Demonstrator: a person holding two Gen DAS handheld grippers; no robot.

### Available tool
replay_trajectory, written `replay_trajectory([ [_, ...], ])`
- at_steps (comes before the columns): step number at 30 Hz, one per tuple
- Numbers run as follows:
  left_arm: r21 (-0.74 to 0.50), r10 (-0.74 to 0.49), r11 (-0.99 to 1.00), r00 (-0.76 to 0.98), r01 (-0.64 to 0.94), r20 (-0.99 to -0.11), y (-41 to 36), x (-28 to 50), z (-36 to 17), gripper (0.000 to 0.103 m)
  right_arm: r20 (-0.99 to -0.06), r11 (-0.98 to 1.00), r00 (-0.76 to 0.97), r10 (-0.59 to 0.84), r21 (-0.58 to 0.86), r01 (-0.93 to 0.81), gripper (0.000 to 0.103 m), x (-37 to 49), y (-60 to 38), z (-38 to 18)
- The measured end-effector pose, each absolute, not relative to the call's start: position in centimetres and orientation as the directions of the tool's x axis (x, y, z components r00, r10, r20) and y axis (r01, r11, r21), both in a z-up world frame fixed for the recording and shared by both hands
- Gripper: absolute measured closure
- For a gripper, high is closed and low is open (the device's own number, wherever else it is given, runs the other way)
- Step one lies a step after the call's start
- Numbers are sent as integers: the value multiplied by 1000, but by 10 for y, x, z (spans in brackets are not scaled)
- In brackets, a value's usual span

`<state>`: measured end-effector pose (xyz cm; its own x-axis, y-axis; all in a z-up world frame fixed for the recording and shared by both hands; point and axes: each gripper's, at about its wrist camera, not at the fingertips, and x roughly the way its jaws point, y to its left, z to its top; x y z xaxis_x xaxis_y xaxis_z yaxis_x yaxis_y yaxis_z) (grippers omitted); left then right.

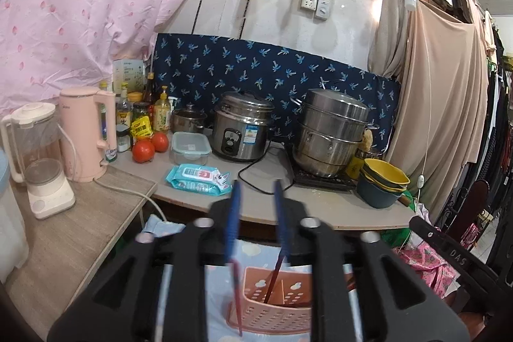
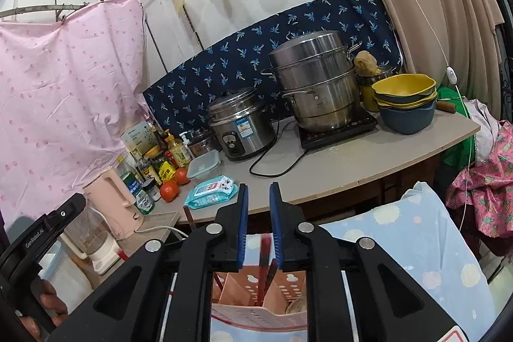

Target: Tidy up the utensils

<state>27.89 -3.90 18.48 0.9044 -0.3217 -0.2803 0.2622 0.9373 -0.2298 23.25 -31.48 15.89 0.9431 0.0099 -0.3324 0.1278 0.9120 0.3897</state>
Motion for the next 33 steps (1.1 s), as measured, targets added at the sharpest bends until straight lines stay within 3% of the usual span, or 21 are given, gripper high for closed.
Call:
replay_trajectory([
  [2, -236, -311, 939, 908, 249, -279, -34, 274, 183, 61, -329, 909, 944, 4, 396, 134, 74, 226, -317, 159],
  [9, -198, -284, 953, 900, 228, -332, -17, 240, 162, 54, -358, 929, 934, 16, 350, 118, 74, 186, -309, 152],
  [18, -73, -199, 980, 846, 187, -494, -4, 185, 81, 53, -527, 974, 850, 21, 204, 102, 71, 110, -269, 74],
  [33, -137, -228, 973, 714, 183, -662, 6, 142, -10, 53, -709, 981, 704, 43, 165, 105, 71, 56, -224, -32],
])
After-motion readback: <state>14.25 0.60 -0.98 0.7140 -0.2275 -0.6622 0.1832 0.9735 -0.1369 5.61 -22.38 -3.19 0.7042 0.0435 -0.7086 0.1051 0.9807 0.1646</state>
